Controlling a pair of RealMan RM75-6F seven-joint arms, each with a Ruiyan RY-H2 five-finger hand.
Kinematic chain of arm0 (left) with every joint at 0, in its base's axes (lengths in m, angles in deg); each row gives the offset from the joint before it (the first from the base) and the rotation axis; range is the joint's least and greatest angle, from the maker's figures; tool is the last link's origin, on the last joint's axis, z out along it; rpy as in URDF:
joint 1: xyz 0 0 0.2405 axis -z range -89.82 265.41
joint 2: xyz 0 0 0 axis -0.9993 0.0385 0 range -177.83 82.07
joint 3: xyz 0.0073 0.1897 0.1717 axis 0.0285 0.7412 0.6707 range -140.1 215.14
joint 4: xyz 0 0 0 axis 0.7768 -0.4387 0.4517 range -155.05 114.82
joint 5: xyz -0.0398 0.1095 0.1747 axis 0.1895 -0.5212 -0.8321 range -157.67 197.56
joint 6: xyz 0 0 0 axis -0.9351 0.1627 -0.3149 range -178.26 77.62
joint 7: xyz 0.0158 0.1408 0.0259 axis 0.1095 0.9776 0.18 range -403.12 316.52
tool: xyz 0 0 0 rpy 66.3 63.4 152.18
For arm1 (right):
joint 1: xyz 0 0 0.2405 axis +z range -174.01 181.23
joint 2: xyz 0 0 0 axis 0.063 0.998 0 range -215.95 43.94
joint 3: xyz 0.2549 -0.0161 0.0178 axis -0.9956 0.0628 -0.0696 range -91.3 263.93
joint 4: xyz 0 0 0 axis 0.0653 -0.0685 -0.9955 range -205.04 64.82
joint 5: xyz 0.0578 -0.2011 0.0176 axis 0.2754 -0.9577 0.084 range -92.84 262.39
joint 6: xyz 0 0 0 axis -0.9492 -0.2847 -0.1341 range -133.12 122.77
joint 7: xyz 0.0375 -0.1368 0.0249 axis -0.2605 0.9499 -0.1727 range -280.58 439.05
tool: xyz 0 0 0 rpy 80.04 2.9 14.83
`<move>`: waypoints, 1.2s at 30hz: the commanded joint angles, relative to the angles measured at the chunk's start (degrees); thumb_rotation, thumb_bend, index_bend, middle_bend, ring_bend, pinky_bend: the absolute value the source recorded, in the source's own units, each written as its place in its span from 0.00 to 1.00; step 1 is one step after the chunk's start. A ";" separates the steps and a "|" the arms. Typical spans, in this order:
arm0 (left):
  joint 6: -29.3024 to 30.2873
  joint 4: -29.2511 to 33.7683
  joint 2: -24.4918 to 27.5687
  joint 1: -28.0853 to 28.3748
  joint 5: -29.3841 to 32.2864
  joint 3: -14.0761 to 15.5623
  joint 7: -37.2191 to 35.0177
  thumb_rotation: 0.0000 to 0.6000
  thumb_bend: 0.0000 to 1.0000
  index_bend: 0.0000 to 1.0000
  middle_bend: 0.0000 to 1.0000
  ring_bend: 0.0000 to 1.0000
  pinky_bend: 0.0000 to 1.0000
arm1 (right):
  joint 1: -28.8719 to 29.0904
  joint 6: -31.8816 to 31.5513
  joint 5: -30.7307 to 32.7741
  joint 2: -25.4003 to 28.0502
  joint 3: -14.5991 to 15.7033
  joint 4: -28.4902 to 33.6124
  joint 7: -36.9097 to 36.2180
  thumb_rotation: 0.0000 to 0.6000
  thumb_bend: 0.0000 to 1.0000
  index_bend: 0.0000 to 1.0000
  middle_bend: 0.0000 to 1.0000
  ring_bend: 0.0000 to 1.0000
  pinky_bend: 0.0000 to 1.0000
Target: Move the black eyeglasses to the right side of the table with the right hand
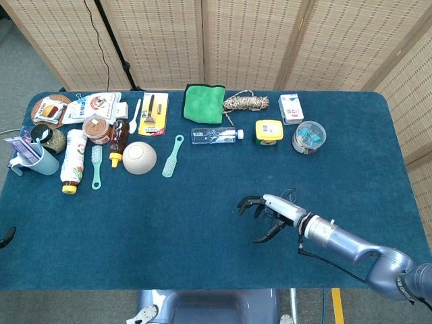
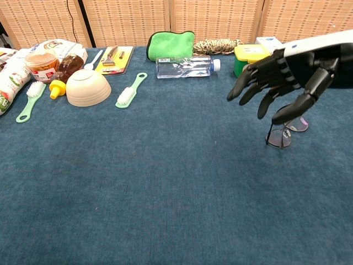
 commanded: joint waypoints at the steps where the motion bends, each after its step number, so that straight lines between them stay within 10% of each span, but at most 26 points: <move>1: -0.10 -0.15 -0.09 0.00 0.07 0.03 -0.15 0.95 0.24 0.06 0.00 0.00 0.00 | 0.26 0.47 -0.38 0.05 0.67 0.44 0.27 1.00 0.02 0.33 0.22 0.21 0.33; 36: -0.66 1.04 -0.66 1.07 -1.17 0.04 1.23 0.95 0.24 0.05 0.00 0.00 0.00 | -9.18 -5.43 0.25 3.31 9.84 -7.86 -7.29 1.00 0.02 0.33 0.22 0.23 0.35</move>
